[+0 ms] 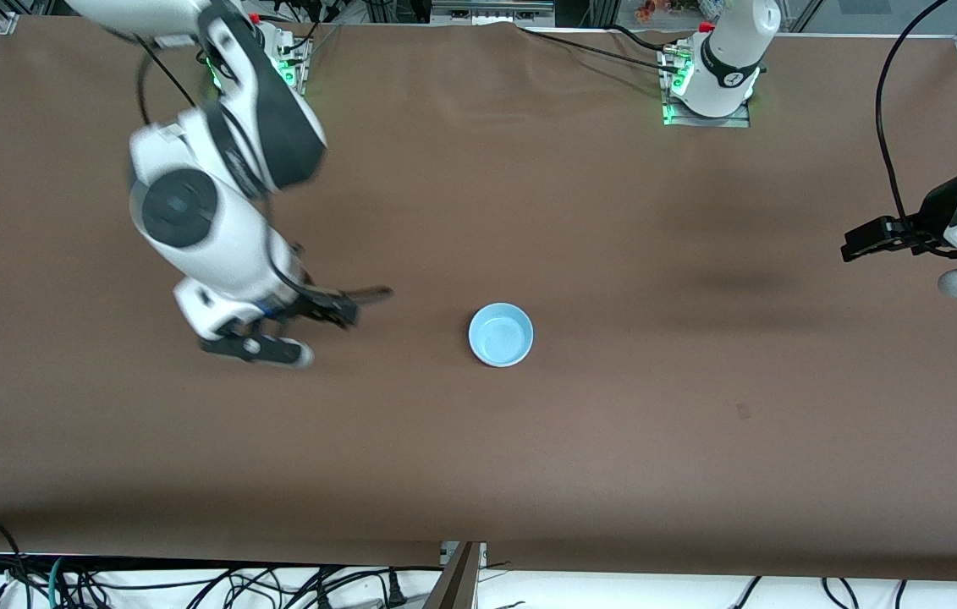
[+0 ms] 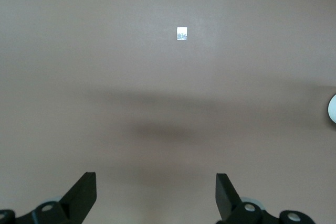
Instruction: Stack pink and blue bowls on white bowl
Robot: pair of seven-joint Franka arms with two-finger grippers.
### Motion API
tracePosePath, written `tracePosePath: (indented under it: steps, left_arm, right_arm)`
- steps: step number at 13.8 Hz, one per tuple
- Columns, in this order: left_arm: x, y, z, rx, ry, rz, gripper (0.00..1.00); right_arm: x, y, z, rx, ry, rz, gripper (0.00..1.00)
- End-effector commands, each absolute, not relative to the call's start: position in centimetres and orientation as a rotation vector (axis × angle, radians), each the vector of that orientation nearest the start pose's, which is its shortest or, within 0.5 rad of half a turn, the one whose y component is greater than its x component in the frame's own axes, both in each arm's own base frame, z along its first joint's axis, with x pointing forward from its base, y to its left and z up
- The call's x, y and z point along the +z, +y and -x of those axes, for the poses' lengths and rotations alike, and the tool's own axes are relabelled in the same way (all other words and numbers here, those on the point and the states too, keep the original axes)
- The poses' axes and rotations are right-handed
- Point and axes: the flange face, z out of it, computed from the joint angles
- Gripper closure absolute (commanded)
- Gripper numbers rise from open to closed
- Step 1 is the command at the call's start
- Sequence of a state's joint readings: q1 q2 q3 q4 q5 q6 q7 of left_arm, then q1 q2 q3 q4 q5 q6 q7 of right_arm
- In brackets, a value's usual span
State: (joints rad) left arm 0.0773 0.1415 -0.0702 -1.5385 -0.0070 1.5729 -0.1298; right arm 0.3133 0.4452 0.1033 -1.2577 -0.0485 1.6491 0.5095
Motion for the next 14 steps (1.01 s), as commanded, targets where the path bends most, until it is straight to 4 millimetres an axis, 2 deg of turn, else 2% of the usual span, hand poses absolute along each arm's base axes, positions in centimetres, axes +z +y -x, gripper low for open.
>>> tracePosePath:
  steps: [1, 3, 4, 6, 9, 11, 14]
  left_arm:
    - [56.4, 0.4, -59.6, 0.172, -0.180, 3.126, 0.00]
    - [56.4, 0.5, -59.6, 0.172, -0.180, 3.126, 0.00]
    - [56.4, 0.5, -59.6, 0.172, -0.182, 3.126, 0.00]
    - [56.4, 0.5, -59.6, 0.172, -0.180, 3.126, 0.00]
    - [56.4, 0.6, -59.6, 0.172, -0.185, 3.126, 0.00]
    - [56.4, 0.4, -59.6, 0.172, -0.177, 3.125, 0.00]
    - [56.4, 0.4, -59.6, 0.172, -0.180, 3.126, 0.00]
  right_arm:
    - [56.4, 19.5, -59.3, 0.189, 0.052, 3.166, 0.00]
    - [59.1, 14.1, -58.2, 0.241, -0.043, 3.127, 0.00]
    - [59.8, 12.9, -57.4, 0.235, -0.114, 3.120, 0.00]
    - [60.4, 8.9, -55.2, 0.245, -0.063, 3.107, 0.00]
    - [60.2, 6.3, -52.8, 0.228, -0.067, 3.095, 0.00]
    - [60.3, 5.6, -53.0, 0.211, -0.109, 3.097, 0.00]
    - [61.3, 5.8, -54.4, 0.173, -0.120, 3.104, 0.00]
